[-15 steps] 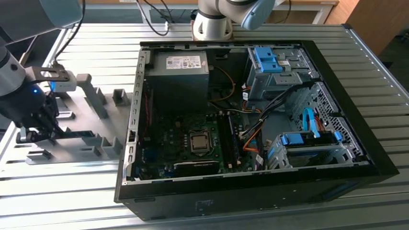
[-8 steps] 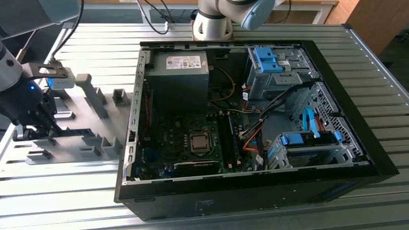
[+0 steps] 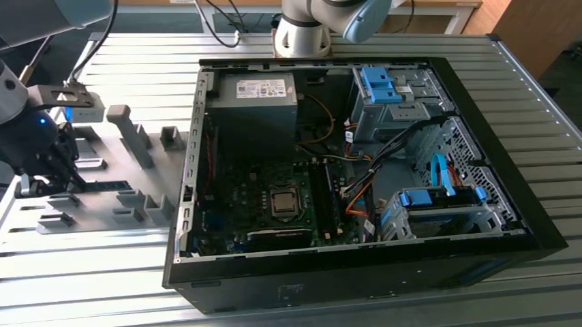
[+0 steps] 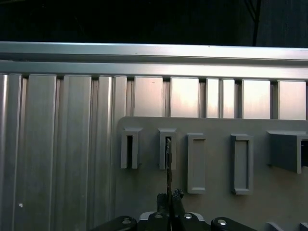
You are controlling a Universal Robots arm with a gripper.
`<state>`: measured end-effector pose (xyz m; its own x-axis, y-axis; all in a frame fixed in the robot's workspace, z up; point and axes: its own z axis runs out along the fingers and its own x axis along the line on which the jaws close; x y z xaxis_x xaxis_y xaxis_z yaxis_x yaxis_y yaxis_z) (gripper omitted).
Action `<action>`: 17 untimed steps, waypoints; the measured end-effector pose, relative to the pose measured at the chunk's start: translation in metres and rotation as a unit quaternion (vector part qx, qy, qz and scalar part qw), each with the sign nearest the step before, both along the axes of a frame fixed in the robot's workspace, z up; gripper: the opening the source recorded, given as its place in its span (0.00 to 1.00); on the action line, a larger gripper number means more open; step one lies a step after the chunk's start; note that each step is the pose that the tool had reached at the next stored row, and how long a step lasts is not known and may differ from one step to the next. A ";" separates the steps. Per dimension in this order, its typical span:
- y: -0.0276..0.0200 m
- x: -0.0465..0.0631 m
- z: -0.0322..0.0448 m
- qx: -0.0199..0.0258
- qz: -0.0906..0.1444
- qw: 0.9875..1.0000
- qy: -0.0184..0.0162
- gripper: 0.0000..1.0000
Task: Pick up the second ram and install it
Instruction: 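Pick up the second ram and move it above second insertion slot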
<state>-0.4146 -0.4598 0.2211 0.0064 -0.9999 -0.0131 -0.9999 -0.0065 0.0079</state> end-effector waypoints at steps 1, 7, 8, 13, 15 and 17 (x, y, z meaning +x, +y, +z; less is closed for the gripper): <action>0.0000 0.000 0.0004 0.000 0.000 1.000 0.000 0.14; 0.0000 0.000 0.0020 0.000 0.000 1.000 0.000 0.14; 0.0000 0.000 0.0025 0.000 0.000 1.000 0.000 0.14; 0.0000 0.000 0.0045 0.000 0.000 1.000 0.000 0.14; 0.0000 0.000 0.0054 0.000 0.000 1.000 0.000 0.14; 0.0000 0.000 0.0062 0.000 0.000 1.000 0.000 0.14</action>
<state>-0.4146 -0.4598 0.2273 0.0063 -0.9999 -0.0131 -0.9999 -0.0064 0.0079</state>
